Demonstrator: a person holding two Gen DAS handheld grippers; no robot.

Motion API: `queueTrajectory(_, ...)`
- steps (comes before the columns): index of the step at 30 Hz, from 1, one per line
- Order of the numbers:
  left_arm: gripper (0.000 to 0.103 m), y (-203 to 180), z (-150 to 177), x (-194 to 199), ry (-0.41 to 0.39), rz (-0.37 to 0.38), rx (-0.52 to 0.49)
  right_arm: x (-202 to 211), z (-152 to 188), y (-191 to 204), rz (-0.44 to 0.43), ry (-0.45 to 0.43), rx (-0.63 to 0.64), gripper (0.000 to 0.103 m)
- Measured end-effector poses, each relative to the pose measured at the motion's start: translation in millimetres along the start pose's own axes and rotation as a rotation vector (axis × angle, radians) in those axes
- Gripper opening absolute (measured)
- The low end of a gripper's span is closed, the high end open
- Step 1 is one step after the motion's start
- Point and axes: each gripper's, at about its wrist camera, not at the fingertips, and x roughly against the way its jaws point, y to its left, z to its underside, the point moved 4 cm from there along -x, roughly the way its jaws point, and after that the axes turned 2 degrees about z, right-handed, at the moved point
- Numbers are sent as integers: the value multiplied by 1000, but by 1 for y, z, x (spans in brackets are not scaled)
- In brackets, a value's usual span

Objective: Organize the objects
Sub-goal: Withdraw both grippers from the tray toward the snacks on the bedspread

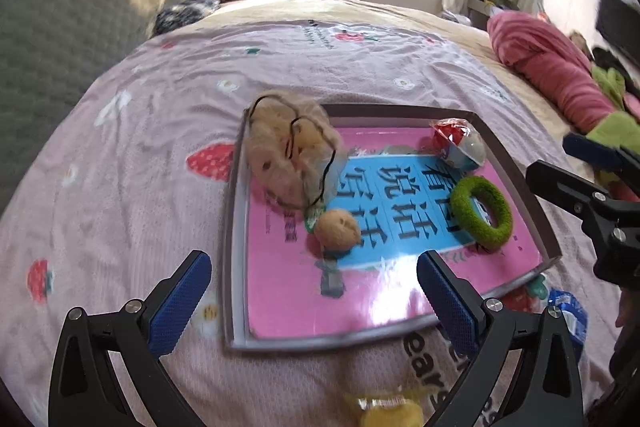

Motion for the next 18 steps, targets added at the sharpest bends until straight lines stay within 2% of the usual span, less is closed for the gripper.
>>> queueTrajectory(8,102,1,18,40,0,12,34,32,18,5,25,19,11,86)
queueTrajectory(18,102,-12,36,91,-9,7,27,94,36,2,30,-14,-23,89)
